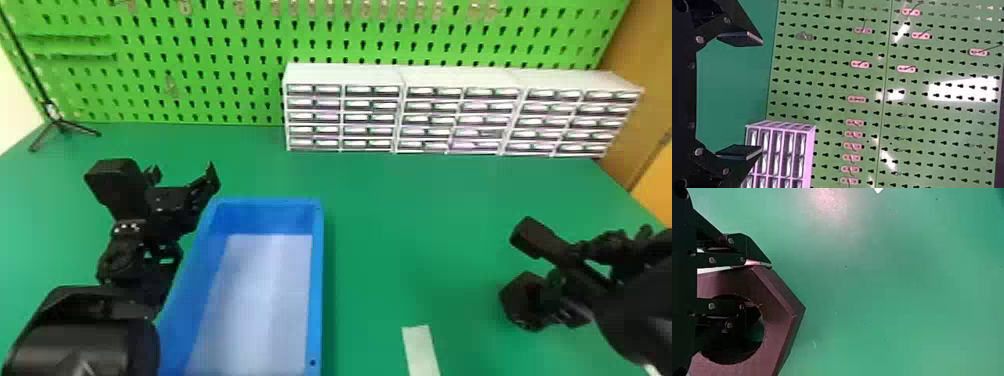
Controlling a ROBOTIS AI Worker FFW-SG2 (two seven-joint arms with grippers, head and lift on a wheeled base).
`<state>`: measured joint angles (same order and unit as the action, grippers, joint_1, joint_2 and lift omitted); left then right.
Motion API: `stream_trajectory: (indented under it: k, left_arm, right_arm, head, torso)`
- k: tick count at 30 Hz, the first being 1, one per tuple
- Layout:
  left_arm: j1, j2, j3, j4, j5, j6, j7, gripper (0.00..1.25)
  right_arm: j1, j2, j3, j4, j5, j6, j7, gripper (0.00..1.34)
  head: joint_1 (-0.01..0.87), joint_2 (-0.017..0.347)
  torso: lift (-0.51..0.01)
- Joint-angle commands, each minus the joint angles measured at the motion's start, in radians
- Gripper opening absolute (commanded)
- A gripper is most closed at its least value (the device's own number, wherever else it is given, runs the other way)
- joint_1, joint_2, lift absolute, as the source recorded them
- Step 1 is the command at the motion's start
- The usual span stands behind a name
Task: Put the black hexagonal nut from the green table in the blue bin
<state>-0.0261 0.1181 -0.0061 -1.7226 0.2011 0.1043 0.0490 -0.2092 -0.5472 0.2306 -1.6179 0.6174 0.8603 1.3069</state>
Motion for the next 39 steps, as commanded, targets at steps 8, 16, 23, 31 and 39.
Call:
stream_trajectory:
  k: [8, 16, 23, 31, 39]
  left_arm:
    - [-0.003, 0.0, -0.003, 0.0, -0.003, 0.0, 0.0, 0.95]
    - [0.0, 0.0, -0.003, 0.0, -0.002, 0.0, 0.0, 0.95]
    - [0.0, 0.0, -0.002, 0.0, -0.002, 0.0, 0.0, 0.95]
    - [-0.003, 0.0, -0.002, 0.0, -0.002, 0.0, 0.0, 0.95]
    - [-0.006, 0.0, -0.005, 0.0, -0.002, 0.0, 0.0, 0.95]
  right_arm:
    - [-0.07, -0.031, 0.007, -0.004, -0.137, 0.034, 0.0, 0.36]
    - [-0.111, -0.043, 0.024, -0.007, -0.292, 0.057, 0.0, 0.36]
    - [-0.153, -0.042, 0.058, -0.011, -0.42, 0.077, 0.0, 0.36]
    - [-0.222, -0.008, 0.121, -0.027, -0.467, 0.079, 0.0, 0.36]
    - [-0.305, 0.036, 0.197, -0.027, -0.49, 0.077, -0.003, 0.36]
  head:
    - [0.683, 0.028]
    - [0.683, 0.028]
    - [0.683, 0.028]
    - [0.683, 0.028]
    - [0.683, 0.028]
  torso:
    - [-0.096]
    - [-0.096]
    - [-0.096]
    - [-0.096]
    - [-0.096]
